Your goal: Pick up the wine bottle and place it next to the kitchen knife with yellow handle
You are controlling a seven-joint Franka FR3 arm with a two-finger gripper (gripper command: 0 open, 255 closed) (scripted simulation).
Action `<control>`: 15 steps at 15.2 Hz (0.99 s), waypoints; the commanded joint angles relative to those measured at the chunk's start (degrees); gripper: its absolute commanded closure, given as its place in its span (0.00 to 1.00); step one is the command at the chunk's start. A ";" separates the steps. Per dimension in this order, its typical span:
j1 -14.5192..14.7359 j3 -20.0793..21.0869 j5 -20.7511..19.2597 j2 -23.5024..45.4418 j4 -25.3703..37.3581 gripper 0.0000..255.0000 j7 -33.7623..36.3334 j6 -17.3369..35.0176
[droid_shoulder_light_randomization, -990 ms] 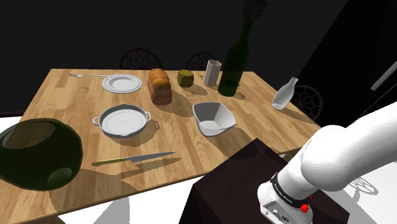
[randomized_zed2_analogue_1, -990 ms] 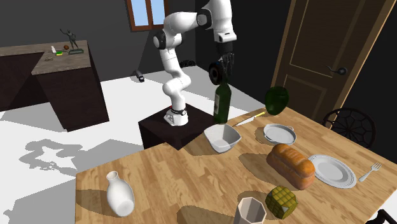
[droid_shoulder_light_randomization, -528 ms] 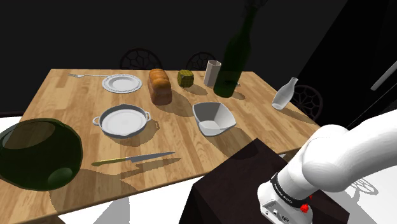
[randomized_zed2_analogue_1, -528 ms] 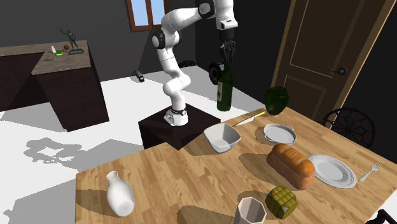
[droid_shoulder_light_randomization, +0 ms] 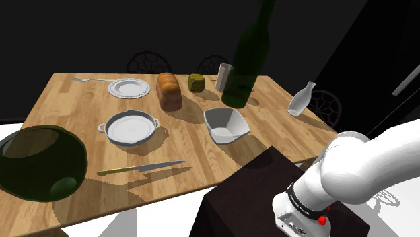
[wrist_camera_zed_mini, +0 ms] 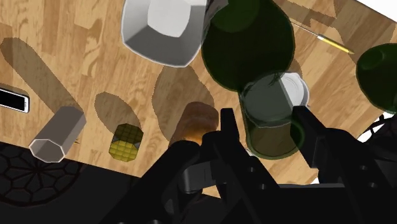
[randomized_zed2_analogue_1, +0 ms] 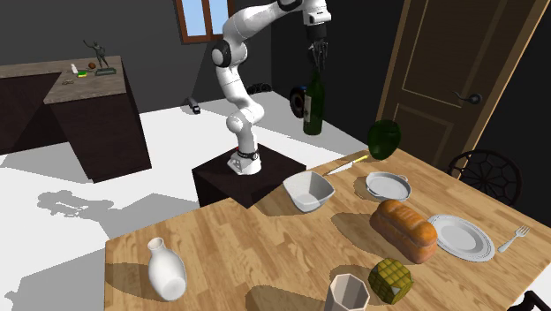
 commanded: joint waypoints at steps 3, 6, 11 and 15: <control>1.04 4.12 0.94 0.71 4.72 1.00 5.53 -3.77; 1.77 7.35 1.55 1.90 9.06 1.00 9.82 -6.70; 2.94 13.69 1.94 5.90 18.87 1.00 17.91 -12.13; 3.12 12.99 2.60 2.34 11.48 1.00 17.18 -8.23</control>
